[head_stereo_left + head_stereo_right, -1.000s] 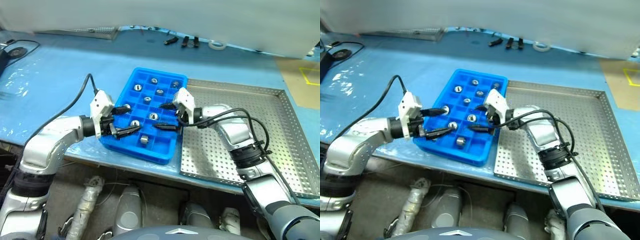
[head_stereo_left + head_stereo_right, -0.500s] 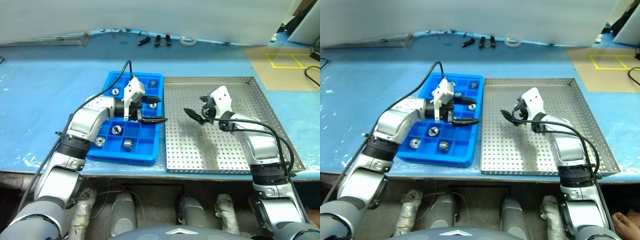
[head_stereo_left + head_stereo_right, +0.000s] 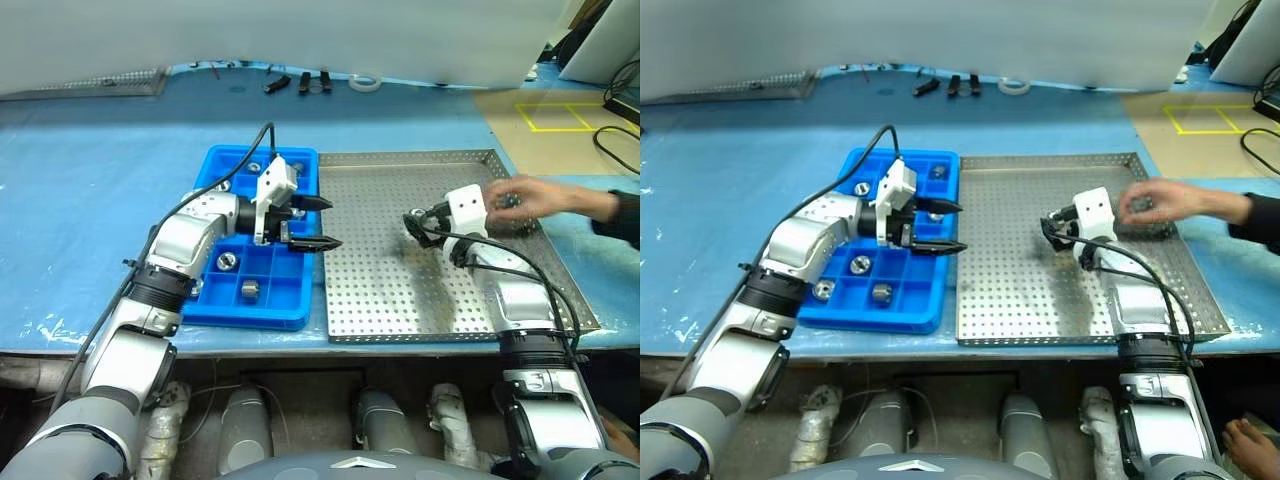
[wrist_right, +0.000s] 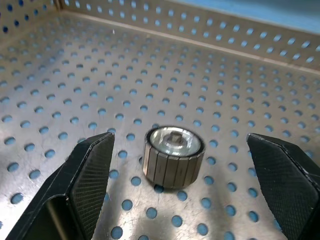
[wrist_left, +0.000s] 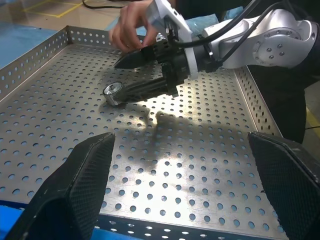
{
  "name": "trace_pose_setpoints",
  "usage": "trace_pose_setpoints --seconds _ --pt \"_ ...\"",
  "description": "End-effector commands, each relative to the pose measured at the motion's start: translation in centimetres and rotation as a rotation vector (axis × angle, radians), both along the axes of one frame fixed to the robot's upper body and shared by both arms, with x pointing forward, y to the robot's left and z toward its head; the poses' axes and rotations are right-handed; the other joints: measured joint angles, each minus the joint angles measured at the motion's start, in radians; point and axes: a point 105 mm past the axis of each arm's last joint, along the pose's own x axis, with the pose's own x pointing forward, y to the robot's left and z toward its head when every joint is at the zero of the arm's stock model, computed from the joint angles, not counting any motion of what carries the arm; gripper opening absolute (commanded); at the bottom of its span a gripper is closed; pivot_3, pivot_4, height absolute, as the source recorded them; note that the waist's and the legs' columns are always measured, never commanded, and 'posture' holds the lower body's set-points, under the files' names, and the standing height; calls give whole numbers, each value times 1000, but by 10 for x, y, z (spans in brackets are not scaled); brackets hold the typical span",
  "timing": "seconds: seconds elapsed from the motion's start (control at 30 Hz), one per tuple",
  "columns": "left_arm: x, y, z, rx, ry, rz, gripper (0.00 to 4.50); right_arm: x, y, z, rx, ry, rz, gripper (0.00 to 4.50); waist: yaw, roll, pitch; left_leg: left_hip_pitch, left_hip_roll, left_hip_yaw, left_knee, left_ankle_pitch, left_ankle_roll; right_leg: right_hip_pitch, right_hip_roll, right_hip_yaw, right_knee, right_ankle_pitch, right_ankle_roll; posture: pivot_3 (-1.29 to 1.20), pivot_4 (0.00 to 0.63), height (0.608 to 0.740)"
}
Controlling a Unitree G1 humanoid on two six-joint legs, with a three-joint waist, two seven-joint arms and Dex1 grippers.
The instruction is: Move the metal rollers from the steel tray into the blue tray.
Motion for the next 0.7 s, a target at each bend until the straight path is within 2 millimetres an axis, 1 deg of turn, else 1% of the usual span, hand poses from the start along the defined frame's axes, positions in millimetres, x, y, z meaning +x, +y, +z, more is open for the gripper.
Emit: trace_pose_setpoints --seconds 0.03,0.13,0.3,0.43,0.6,0.7 --pt "-3 4 9 -11 -49 9 4500 10 -1 11 -14 -55 -25 4476 1 0 0 0 0 0 0 0 0 0 0 0 0 0 0 -143 150 740" --pt "-5 6 7 -10 -48 17 4500 13 -2 7 -14 -45 -33 4476 5 0 0 0 0 0 0 0 0 0 0 0 0 0 0 -129 150 740" --pt "-8 10 6 -9 -45 30 4500 13 3 16 6 -75 -13 4476 8 0 0 0 -1 0 0 0 1 0 0 -1 0 0 0 -121 150 740" --pt "-8 9 5 -7 -42 30 4500 10 5 11 9 -64 2 4476 5 0 0 0 0 0 0 0 1 0 0 -1 0 0 0 -126 150 740" --pt "-8 8 7 -3 -40 25 4500 8 8 15 25 -78 19 4476 4 0 0 0 0 0 -1 0 1 0 0 -1 -1 0 0 -136 150 740" --pt "-9 6 7 -3 -39 21 4500 5 7 13 26 -73 14 4476 4 0 0 0 0 0 -1 0 1 0 0 -1 -1 0 0 -140 150 740"
